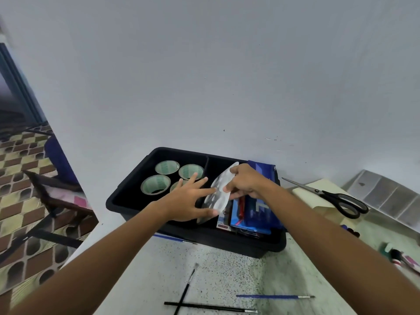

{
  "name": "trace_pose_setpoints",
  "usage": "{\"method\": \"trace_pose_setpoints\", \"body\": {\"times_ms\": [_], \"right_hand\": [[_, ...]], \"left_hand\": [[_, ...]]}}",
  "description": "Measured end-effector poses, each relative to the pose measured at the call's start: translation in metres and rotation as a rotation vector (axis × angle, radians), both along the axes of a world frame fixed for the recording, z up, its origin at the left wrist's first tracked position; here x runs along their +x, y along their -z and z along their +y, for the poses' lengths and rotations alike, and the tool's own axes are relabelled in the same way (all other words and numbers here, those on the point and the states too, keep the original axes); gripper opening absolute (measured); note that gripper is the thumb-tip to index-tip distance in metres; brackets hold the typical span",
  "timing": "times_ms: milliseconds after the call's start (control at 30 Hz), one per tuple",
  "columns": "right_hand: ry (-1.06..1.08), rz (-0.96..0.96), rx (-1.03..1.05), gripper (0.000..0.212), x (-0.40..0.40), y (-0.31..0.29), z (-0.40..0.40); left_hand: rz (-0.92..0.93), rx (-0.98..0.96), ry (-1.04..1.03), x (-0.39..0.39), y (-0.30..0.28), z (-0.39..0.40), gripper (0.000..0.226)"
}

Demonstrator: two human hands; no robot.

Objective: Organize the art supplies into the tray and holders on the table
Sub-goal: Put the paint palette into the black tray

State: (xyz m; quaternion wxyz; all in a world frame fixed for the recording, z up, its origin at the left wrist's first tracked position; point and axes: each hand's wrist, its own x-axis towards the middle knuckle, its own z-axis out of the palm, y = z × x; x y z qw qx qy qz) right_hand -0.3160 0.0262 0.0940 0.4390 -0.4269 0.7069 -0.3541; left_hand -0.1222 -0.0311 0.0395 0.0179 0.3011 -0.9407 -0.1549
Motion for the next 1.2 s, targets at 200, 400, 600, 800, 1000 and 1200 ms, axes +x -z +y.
{"method": "trace_pose_setpoints", "body": {"times_ms": [200, 400, 600, 800, 1000, 1200], "right_hand": [[0.042, 0.075, 0.027, 0.078, 0.001, 0.000, -0.010], [0.013, 0.537, 0.045, 0.062, 0.005, -0.006, -0.008], [0.050, 0.760, -0.100, 0.025, -0.007, -0.010, 0.002], [0.206, 0.643, -0.194, 0.032, -0.053, -0.013, 0.035], [0.215, 0.462, -0.150, 0.038, -0.080, 0.005, 0.068], [0.110, 0.483, -0.183, 0.026, -0.077, 0.023, 0.084]], "left_hand": [[-0.030, 0.006, 0.018, -0.011, -0.002, -0.003, 0.075], [-0.075, -0.115, 0.096, -0.030, -0.007, -0.004, 0.064], [-0.136, -0.158, 0.125, -0.038, -0.004, -0.005, 0.062], [0.043, -0.077, 0.188, -0.052, -0.011, 0.000, 0.082], [0.460, 0.248, -0.013, -0.091, -0.021, 0.021, 0.065], [0.392, 0.301, -0.055, -0.119, -0.019, 0.027, 0.073]]}}
